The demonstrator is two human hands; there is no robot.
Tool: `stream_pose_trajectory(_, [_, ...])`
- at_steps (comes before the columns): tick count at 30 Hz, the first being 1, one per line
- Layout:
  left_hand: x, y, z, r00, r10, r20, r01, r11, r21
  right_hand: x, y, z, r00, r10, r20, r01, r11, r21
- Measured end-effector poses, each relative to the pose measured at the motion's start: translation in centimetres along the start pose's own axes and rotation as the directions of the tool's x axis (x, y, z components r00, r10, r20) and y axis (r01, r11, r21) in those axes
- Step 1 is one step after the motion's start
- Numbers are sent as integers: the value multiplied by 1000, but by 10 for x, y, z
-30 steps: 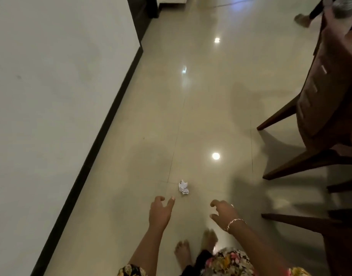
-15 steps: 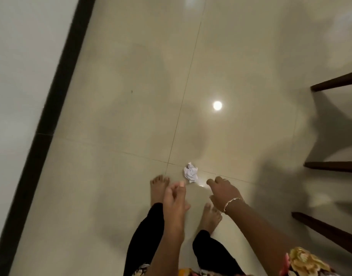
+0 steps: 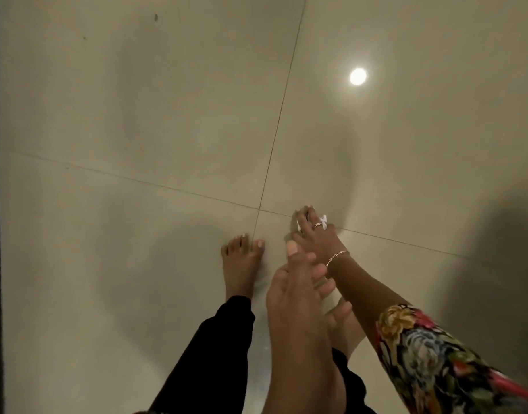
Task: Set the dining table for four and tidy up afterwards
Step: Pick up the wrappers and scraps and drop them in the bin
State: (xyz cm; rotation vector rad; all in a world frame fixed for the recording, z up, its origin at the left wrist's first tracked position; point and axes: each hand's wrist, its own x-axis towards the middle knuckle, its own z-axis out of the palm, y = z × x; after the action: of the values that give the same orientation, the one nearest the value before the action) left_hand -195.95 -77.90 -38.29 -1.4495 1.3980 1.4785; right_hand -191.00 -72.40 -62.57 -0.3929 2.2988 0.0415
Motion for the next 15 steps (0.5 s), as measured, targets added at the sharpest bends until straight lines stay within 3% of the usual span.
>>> stream_pose_trajectory(2, [3, 5, 2, 1000, 13, -2, -13, 1000, 5, 0, 7, 3, 997, -20, -79, 20, 1000, -4])
stream_pose_trajectory(5, [5, 10, 0, 999, 23, 28, -25, 997, 75, -26, 16, -18, 963, 55, -265, -10, 986, 169])
stream_pose_trajectory(9, [-19, 17, -14, 981, 156, 113, -185, 927, 327, -112, 22, -71, 887, 223, -405, -74, 933, 352])
stream_pose_trajectory(12, [-62, 21, -30, 960, 183, 212, -266, 834, 483, -192, 15, -107, 856, 316, -410, -125, 895, 428])
stream_pose_trajectory(15, [-128, 26, -37, 927, 148, 345, -342, 713, 612, -273, -2, -138, 794, 491, -358, -267, 811, 520])
